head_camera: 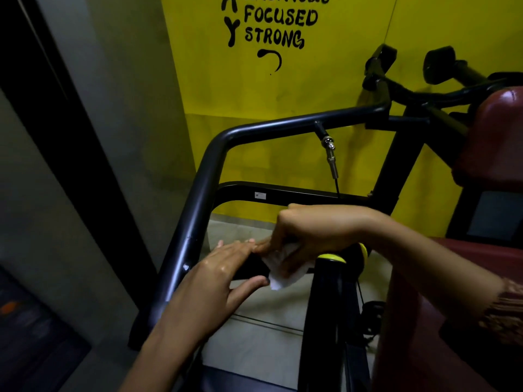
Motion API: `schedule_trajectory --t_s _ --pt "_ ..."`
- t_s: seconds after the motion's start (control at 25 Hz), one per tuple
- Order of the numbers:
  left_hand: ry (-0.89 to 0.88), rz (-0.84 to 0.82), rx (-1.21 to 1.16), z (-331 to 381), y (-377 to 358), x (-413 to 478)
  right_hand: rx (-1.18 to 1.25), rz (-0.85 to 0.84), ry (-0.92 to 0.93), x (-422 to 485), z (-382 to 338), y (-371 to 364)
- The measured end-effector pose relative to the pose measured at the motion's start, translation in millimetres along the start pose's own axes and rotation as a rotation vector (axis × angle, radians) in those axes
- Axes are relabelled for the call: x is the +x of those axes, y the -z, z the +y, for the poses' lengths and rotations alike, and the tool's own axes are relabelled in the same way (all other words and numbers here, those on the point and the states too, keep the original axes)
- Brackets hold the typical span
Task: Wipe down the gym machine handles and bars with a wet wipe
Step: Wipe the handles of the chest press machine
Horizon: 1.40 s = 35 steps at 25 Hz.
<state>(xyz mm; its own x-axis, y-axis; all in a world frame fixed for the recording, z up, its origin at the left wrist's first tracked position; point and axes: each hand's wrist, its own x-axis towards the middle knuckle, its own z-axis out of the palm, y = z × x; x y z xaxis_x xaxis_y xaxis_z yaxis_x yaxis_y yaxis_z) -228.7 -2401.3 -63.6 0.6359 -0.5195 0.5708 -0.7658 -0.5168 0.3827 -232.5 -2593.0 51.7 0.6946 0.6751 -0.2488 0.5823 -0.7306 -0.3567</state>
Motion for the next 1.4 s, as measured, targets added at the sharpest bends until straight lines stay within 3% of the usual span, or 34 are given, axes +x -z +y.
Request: schedule_trajectory --t_s 0.12,0.24,0.44,0.6,0.72,0.88,1.0,1.08,1.2,1.32,1.4 --pt "0.009 0.076 0.040 -5.0 5.3 -2.2 0.047 0.038 0.015 -8.5 6.0 4.1" --pt "0.049 0.048 0.039 -5.5 5.5 -1.6 -0.024 -0.034 -0.156 -41.5 16.7 23.6" --pt "0.076 0.042 -0.040 -5.5 6.4 -1.3 -0.158 0.059 -0.046 -3.6 -6.3 5.6" --pt "0.075 -0.021 0.054 -0.8 13.4 -1.1 -0.272 0.037 -0.148 4.3 -19.3 15.4" --pt "0.025 -0.071 0.090 -12.5 26.0 -8.6 -0.250 0.124 -0.149 -3.7 -39.9 17.8" --pt "-0.042 -0.088 0.107 -38.1 45.6 -15.6 -0.322 0.100 -0.359 18.4 -61.8 -40.0" --pt "-0.076 -0.072 0.140 -64.3 52.6 -17.5 -0.434 0.185 -0.545 47.1 -62.6 -66.2" --pt "-0.017 -0.082 0.062 -78.4 56.8 -20.6 -0.531 0.343 -0.508 71.9 -64.5 -77.4" --pt "0.022 -0.082 -0.094 -84.4 56.3 -25.0 -0.533 0.399 -0.336 101.3 -77.8 -95.6" --pt "0.014 -0.069 -0.218 -87.9 53.1 -30.1 -0.517 0.409 -0.356 90.9 -77.9 -92.4" --pt "0.005 -0.067 -0.284 -90.8 52.0 -32.8 -0.499 0.556 -0.483 73.2 -66.1 -95.2"
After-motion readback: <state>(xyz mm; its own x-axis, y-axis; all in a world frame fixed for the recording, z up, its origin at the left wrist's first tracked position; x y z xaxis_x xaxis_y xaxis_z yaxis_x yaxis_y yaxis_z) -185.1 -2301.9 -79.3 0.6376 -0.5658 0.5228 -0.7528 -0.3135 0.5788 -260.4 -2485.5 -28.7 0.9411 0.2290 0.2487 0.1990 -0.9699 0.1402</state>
